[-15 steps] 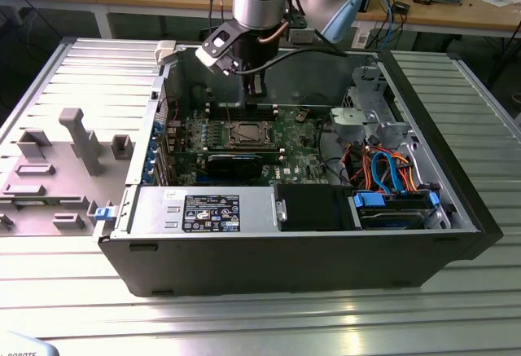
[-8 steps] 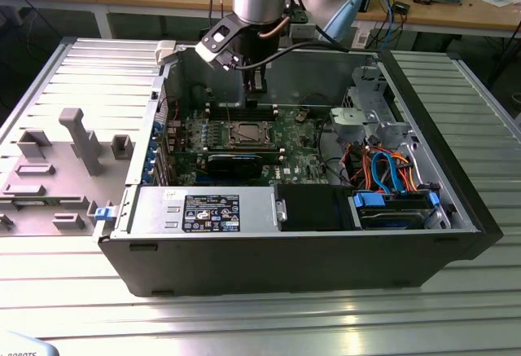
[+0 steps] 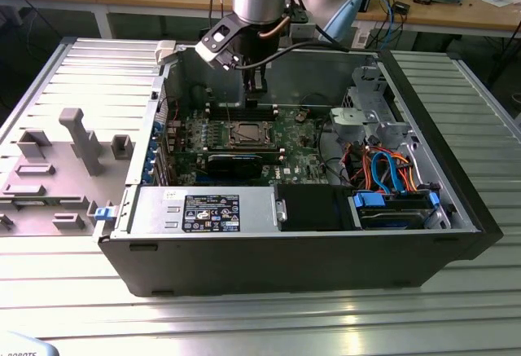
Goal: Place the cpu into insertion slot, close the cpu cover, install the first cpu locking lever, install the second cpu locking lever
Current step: 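Install the first cpu locking lever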
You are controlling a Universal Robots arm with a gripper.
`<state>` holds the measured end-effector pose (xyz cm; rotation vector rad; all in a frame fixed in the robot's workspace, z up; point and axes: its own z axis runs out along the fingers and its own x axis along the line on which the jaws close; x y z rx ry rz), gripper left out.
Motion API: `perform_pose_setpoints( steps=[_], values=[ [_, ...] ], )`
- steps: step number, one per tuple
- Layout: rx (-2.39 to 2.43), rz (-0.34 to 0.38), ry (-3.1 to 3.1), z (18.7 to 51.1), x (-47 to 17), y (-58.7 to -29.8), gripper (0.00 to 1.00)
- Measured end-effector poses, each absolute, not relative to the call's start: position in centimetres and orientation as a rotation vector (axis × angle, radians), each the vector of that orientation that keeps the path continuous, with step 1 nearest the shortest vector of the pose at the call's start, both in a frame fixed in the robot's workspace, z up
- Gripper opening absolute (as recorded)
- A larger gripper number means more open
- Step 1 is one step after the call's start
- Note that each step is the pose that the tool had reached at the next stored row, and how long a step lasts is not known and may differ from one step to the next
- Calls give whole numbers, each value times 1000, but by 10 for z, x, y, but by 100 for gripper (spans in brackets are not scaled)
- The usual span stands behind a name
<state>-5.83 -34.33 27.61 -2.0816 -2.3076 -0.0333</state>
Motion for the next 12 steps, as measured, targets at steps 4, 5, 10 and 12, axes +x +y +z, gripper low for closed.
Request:
perform_pose_setpoints(
  steps=[4,5,10,12],
  values=[
    [-2082,-33,-2308,276,-58,-343,11],
    [-2081,-33,-2309,276,-58,-343,11],
    [-1991,-31,-2385,276,-59,-343,11],
    [-1939,-30,-2428,276,-59,-343,11]
  ],
)
